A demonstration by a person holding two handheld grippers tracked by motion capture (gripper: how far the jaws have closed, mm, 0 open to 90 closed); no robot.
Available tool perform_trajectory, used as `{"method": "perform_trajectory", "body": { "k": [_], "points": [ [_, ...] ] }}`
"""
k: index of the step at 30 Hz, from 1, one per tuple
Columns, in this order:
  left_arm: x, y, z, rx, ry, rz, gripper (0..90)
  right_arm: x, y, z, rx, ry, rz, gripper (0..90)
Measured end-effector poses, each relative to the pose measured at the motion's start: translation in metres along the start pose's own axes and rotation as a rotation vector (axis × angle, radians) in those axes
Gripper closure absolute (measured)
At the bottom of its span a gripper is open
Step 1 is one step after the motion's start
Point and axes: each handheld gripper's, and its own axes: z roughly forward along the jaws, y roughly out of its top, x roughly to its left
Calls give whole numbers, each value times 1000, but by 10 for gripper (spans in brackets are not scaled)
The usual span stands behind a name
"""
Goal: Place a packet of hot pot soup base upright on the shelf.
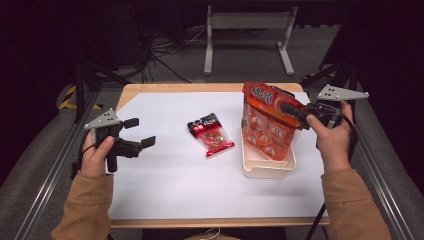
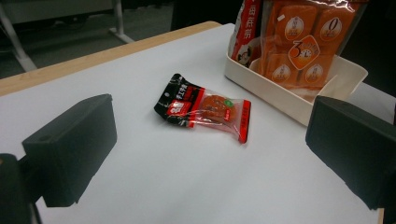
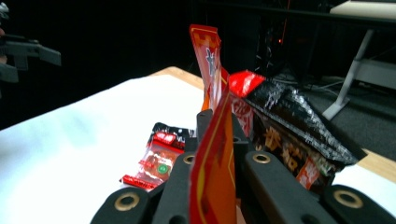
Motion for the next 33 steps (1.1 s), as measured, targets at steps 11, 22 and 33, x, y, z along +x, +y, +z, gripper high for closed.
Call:
{"method": "perform_trajectory", "body": {
  "k": [11, 22, 33],
  "points": [
    [1, -2, 6, 6, 4, -19, 23, -2, -11, 3, 28, -3, 16, 894],
    [0, -2, 17, 22, 11, -17, 16, -2, -25, -1, 33, 14, 49, 895],
    [5, -3, 26, 44, 21, -41, 54, -2, -31, -6, 15, 0, 62, 895]
  ]
}}
